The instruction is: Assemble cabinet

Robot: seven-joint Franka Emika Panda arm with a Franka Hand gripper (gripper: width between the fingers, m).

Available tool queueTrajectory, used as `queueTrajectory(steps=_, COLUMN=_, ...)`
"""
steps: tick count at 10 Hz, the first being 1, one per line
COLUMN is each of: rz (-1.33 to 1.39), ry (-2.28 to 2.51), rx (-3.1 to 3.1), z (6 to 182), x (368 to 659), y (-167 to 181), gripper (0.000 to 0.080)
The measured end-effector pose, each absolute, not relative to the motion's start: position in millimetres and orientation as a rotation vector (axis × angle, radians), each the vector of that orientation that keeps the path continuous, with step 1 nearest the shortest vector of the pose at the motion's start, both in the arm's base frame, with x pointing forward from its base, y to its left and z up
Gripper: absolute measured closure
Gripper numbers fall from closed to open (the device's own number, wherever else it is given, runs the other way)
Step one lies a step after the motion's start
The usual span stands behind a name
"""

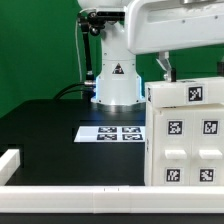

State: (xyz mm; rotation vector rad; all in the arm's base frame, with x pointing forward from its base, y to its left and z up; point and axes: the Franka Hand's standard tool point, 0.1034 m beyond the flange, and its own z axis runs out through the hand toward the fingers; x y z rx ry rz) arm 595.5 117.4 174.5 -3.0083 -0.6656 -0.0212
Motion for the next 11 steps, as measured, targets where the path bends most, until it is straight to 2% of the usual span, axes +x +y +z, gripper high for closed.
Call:
queueTrajectory(steps=5, rz=-0.059, ry=-1.192, rx=-2.861, z=173.9, x=598.8, y=115.3, gripper=0.0151)
queueTrajectory(steps=9, rz=-0.047, ry=-2.097, rx=-2.470, z=175.8, x=605.1, y=119.7, gripper=0.0151)
queueTrajectory(steps=11, rz=-0.036, ry=-2.206, rx=-2.376, z=174.9, x=605.2, y=115.7, gripper=0.0151)
